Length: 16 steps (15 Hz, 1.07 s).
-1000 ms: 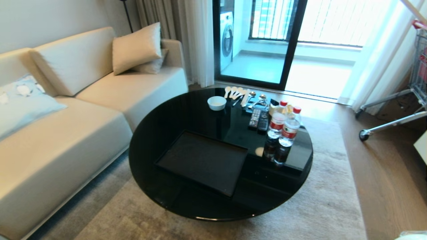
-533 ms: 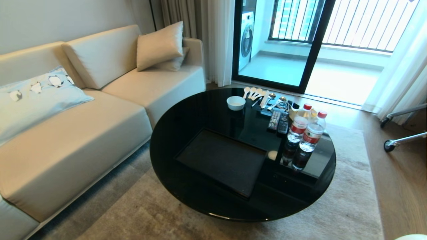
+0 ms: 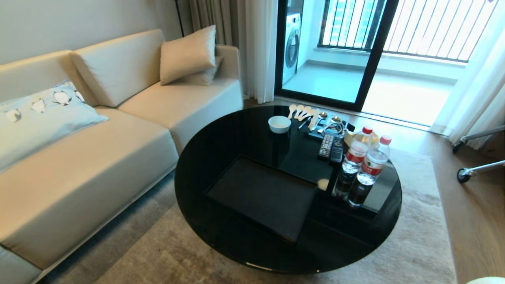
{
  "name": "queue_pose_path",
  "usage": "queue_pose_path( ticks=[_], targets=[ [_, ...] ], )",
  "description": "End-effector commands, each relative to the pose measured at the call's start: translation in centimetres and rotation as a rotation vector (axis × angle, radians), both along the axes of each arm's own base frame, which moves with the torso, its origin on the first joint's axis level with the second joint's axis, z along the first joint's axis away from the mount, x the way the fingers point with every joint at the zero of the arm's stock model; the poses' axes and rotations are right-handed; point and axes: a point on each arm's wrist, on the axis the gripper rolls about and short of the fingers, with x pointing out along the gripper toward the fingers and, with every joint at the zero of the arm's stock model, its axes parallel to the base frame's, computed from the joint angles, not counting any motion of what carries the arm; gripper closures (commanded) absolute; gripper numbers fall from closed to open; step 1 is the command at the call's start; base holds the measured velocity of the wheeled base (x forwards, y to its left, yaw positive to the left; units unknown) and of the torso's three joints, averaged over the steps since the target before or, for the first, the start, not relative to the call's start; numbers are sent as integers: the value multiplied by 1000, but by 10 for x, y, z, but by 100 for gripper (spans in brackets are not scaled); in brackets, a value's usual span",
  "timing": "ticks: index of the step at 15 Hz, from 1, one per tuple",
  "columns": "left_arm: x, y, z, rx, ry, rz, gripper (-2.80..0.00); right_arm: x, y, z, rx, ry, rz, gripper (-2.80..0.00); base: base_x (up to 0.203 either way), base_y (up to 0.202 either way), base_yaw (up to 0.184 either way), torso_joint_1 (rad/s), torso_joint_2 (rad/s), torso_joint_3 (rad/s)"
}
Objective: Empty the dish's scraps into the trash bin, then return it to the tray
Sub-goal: Put the bowl back to the table
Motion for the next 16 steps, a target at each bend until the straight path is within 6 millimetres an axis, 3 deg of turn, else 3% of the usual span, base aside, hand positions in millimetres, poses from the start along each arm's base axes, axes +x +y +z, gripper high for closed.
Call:
queue_pose_path(
  ticks=[1, 6, 12, 16],
  targets=[
    [0, 0, 0, -1, -1, 1, 0, 0, 0, 0, -1, 1, 1, 0, 191, 0, 0, 5, 0, 0],
    [0, 0, 0, -1, -1, 1, 0, 0, 0, 0, -1, 1, 1, 0, 158, 0, 2, 4, 5, 1],
    [0, 0, 0, -1, -1, 1, 0, 0, 0, 1, -13, -4, 10, 0, 0, 0, 0, 0, 0, 0],
    [0, 0, 0, -1, -1, 1, 0, -3, 1, 31, -45, 0, 65, 0, 0, 0, 0, 0, 0, 0]
  ],
)
